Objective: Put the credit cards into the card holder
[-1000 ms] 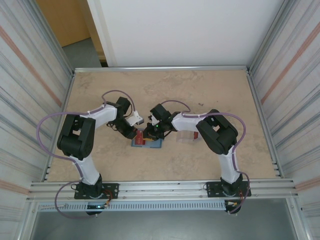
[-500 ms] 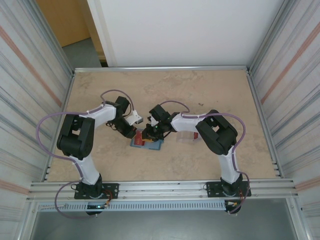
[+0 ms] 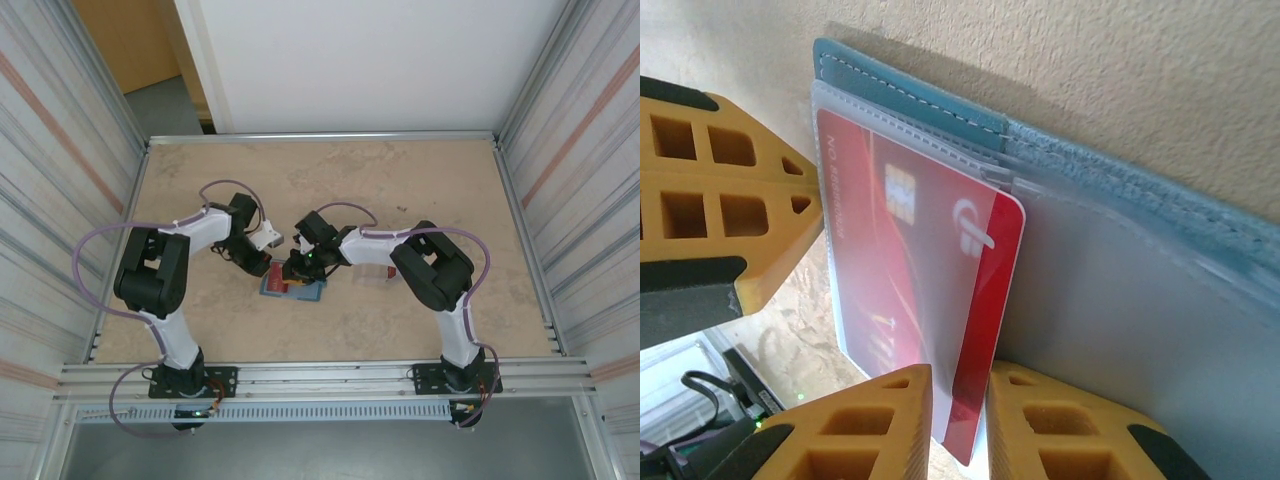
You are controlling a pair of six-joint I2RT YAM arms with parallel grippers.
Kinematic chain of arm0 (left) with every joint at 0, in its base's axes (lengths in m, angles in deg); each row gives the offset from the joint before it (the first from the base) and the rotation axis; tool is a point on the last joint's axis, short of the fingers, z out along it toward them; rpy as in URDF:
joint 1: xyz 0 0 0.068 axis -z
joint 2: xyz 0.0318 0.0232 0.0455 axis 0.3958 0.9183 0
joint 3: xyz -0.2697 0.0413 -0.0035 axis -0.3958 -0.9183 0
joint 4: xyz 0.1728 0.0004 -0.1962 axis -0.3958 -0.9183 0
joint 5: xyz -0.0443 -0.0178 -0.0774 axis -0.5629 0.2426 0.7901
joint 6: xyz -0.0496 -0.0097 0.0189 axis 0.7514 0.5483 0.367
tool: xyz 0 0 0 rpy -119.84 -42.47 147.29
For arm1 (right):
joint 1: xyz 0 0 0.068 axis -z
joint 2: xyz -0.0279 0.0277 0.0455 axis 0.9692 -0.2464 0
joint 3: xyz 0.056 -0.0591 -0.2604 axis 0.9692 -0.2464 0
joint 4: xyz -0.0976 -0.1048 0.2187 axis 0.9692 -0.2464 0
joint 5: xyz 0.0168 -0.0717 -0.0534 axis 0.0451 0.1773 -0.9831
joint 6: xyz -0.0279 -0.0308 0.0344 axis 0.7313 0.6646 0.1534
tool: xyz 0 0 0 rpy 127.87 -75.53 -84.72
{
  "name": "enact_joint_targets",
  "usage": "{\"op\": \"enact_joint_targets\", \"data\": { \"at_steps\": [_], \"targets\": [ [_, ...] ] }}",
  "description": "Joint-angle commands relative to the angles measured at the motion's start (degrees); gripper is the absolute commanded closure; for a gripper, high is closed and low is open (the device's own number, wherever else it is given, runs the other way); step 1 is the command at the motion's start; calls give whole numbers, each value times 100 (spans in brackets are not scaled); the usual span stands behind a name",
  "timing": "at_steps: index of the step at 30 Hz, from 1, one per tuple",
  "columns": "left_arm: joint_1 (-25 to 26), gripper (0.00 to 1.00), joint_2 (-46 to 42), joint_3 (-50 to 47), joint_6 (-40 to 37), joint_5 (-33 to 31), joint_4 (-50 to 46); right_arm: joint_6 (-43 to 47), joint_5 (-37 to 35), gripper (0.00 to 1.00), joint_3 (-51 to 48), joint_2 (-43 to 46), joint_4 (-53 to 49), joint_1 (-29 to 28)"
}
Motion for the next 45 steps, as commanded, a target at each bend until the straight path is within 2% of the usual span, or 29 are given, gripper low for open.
{"op": "enact_joint_targets", "data": {
  "at_steps": [1,16,24,32,45],
  "targets": [
    [92,100,-46,-138,117,65,-115,-350,-287,81,112,24,67,-104],
    [110,100,-91,-166,129,57,-59,-506,-259,76,224,234,56,-212],
    [83,100,-223,-190,124,-55,14,56,-635,70,56,1016,-785,-207],
    [83,100,-217,-143,110,-68,6,432,-1210,69,-332,1544,-1551,-147],
    [84,100,-171,-53,111,-71,-46,440,-1098,70,-549,1153,-1357,-163]
  ]
}}
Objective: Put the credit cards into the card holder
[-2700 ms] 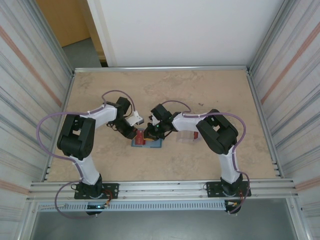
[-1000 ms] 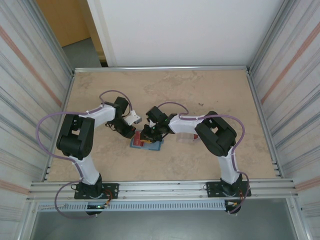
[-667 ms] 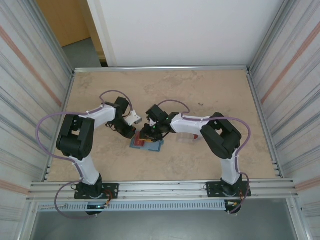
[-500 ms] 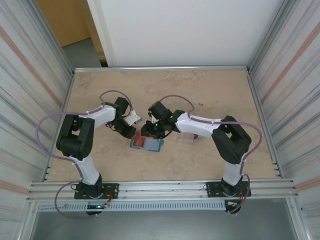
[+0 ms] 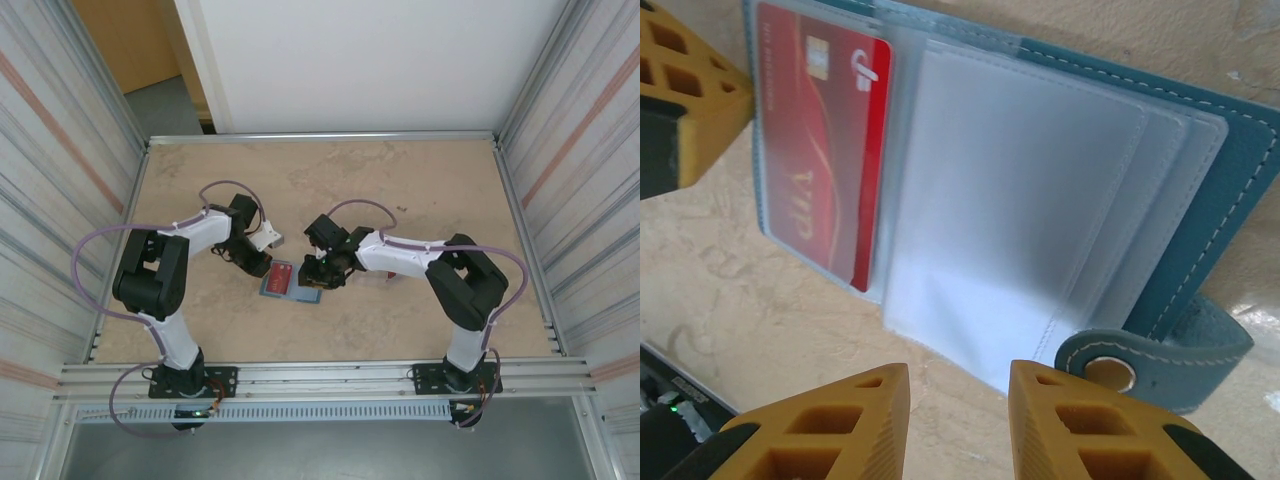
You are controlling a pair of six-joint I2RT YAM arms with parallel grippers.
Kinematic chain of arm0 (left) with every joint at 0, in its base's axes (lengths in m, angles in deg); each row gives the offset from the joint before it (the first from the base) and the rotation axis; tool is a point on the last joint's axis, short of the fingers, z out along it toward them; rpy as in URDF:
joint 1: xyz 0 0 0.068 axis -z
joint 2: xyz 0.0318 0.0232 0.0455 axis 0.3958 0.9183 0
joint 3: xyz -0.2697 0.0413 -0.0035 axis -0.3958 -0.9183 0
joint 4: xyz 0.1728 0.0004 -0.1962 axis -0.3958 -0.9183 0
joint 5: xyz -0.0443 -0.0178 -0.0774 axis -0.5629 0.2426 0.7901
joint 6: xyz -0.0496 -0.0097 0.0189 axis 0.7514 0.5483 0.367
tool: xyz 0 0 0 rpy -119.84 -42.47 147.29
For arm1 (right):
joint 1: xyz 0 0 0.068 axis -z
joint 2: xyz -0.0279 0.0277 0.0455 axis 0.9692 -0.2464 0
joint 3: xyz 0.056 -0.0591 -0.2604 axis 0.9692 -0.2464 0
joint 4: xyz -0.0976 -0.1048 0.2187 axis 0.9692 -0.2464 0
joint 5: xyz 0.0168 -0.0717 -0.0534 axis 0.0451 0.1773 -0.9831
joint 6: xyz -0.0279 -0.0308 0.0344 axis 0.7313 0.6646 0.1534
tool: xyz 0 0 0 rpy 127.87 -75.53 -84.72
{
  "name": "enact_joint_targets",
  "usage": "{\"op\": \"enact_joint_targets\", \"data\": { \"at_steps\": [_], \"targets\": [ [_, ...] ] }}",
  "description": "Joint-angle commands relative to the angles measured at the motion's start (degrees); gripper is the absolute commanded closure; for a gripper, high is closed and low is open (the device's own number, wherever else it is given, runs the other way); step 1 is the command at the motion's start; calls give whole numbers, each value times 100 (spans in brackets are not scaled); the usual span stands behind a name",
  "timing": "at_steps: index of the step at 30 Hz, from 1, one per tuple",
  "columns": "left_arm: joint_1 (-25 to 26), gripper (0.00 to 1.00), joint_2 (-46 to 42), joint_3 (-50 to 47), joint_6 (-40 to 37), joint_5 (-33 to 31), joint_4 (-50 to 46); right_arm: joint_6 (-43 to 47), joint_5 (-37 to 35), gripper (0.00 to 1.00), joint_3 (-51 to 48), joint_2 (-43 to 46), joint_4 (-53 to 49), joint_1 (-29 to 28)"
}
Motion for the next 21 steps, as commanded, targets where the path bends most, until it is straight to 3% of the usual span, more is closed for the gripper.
{"op": "enact_joint_targets", "data": {
  "at_steps": [1,21],
  "targets": [
    [51,100,-72,22,30,-16,-136,157,19,70,17,-148,36,-2],
    [50,100,-180,2,43,27,-178,93,440,70,411,-790,438,2]
  ]
}}
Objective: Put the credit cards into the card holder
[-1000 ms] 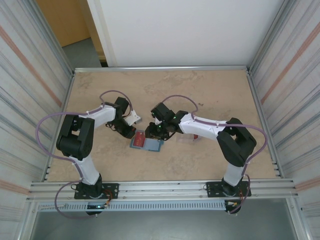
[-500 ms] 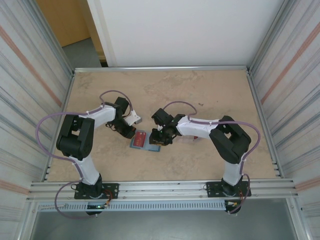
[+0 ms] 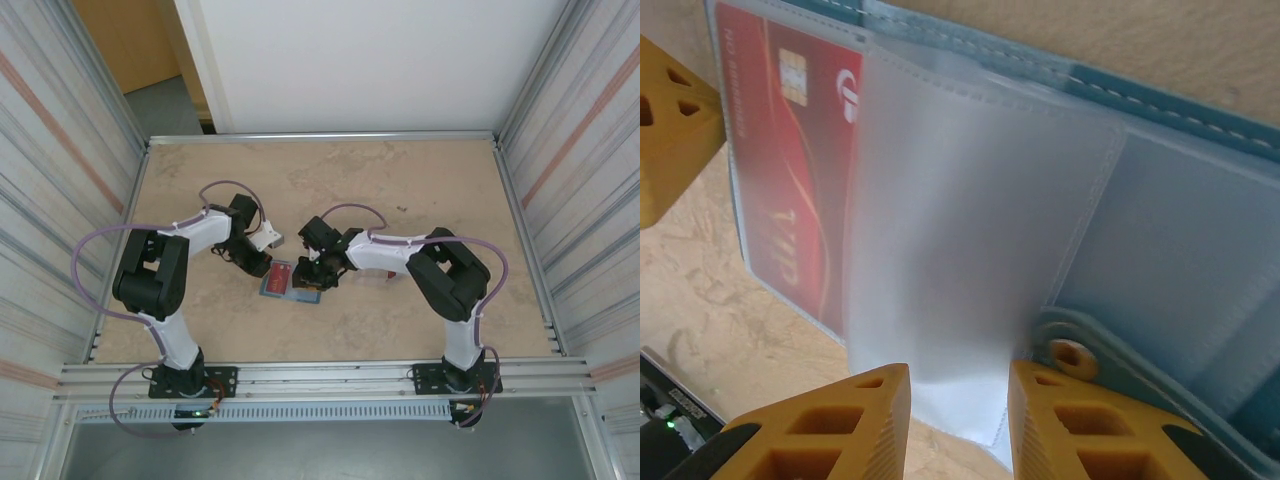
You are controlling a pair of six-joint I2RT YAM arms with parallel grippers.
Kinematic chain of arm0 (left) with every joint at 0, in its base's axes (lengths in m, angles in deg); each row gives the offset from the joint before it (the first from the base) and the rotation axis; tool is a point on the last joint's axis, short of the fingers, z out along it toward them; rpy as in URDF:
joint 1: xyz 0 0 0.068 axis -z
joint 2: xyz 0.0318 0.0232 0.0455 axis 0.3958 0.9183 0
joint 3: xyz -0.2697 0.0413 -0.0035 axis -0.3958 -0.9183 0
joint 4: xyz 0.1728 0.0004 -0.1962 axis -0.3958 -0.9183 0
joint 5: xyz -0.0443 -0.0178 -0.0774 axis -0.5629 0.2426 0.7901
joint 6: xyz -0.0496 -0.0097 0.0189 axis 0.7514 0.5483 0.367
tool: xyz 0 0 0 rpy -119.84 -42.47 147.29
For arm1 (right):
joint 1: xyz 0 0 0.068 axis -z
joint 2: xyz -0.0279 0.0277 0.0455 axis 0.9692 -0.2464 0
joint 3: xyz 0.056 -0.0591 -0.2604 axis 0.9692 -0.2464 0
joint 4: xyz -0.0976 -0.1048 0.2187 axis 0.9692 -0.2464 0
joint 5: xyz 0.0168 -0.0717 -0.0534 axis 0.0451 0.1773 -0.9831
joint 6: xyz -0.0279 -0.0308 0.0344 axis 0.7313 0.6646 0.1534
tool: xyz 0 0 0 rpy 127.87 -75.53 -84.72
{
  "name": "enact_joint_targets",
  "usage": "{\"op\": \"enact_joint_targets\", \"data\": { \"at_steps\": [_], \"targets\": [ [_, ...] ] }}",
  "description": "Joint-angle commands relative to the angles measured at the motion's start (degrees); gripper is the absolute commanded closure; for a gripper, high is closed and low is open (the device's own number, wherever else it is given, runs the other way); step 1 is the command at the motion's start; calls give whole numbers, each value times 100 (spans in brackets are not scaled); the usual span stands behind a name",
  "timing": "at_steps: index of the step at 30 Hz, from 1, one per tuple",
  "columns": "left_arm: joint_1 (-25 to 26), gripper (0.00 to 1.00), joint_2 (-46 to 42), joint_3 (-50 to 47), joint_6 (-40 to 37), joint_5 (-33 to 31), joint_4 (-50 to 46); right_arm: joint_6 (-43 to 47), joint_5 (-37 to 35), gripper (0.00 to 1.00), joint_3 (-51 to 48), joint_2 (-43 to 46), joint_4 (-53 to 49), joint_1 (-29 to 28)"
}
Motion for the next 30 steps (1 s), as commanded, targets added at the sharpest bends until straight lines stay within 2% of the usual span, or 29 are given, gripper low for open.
{"op": "enact_joint_targets", "data": {
  "at_steps": [1,10,14,19,22,26,30],
  "targets": [
    [42,100,-189,-4,49,46,-167,73,142,70,180,-161,103,-1],
    [33,100,-185,11,77,149,-178,45,344,70,327,-319,321,36],
    [-14,100,-323,339,114,227,-552,36,409,70,346,-353,315,59],
    [-271,100,-530,574,555,1071,-812,62,398,70,290,-288,338,102],
    [-135,100,-550,470,687,1579,-836,62,449,70,293,-283,395,106],
    [169,100,-450,435,720,1619,-779,72,452,70,324,-326,425,104],
    [210,100,-232,450,775,1640,-720,44,452,70,271,-312,521,86]
  ]
}}
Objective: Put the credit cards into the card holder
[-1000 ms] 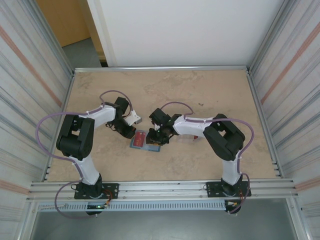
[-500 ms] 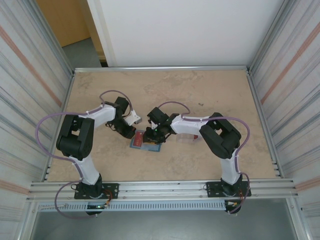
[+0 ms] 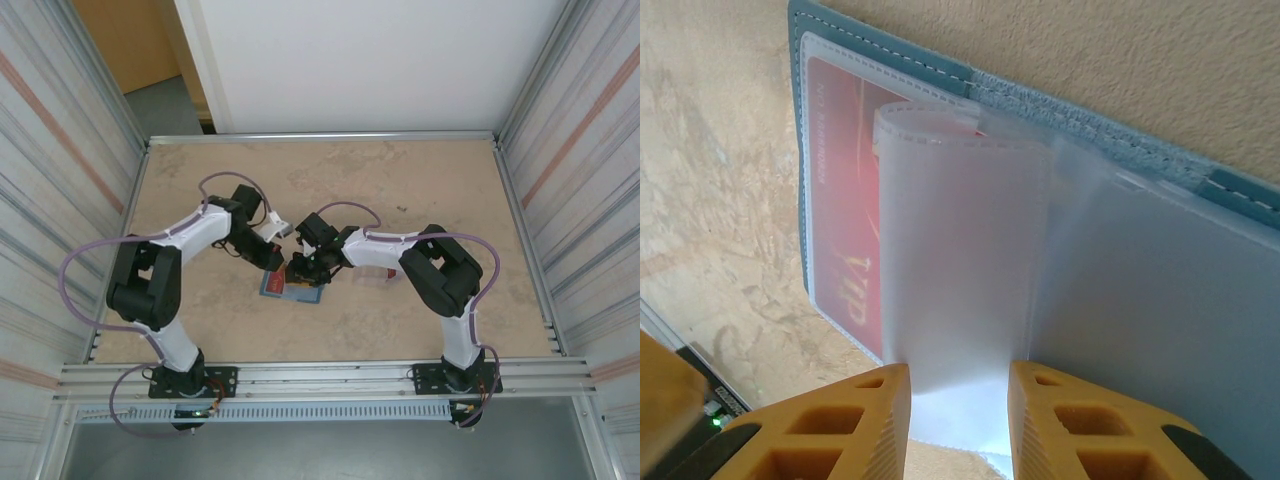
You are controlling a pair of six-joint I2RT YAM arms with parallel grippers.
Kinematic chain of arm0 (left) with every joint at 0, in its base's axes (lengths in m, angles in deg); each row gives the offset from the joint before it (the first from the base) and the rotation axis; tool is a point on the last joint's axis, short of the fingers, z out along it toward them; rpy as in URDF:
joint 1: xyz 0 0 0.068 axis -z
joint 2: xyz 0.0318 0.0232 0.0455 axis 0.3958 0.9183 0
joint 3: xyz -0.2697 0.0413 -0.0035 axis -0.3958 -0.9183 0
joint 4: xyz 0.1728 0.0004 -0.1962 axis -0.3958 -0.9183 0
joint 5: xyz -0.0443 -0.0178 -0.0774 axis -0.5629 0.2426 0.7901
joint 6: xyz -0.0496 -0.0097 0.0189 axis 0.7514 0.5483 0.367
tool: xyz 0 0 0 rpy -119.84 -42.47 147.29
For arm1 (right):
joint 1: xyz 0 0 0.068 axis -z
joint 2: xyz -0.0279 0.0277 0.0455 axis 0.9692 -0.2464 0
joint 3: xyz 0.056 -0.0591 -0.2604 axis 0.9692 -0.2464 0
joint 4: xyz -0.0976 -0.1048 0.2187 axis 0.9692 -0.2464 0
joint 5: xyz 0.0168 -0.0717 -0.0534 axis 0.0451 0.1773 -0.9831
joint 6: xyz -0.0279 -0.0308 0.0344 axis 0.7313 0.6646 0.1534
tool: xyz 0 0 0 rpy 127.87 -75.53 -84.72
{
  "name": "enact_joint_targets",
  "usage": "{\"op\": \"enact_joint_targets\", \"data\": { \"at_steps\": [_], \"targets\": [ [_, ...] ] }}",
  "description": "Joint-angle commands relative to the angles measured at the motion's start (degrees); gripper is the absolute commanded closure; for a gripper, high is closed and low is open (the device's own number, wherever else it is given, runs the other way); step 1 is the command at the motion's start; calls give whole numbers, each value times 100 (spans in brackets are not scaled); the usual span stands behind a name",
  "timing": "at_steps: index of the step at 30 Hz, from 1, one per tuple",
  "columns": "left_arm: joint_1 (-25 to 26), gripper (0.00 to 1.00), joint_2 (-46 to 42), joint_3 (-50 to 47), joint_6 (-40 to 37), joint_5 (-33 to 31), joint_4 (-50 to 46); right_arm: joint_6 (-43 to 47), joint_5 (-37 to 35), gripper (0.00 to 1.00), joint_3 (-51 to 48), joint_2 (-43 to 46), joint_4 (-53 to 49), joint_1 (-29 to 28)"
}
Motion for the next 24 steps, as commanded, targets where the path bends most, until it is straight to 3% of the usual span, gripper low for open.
{"op": "enact_joint_targets", "data": {
  "at_steps": [1,13,24],
  "targets": [
    [-32,100,196,-18,164,221,-77,45,103,70,54,-51,126,12],
    [31,100,570,8,178,409,59,27,130,72,-9,-84,206,-12],
    [37,100,839,-23,336,460,185,1,128,84,-186,-82,367,26]
  ]
}}
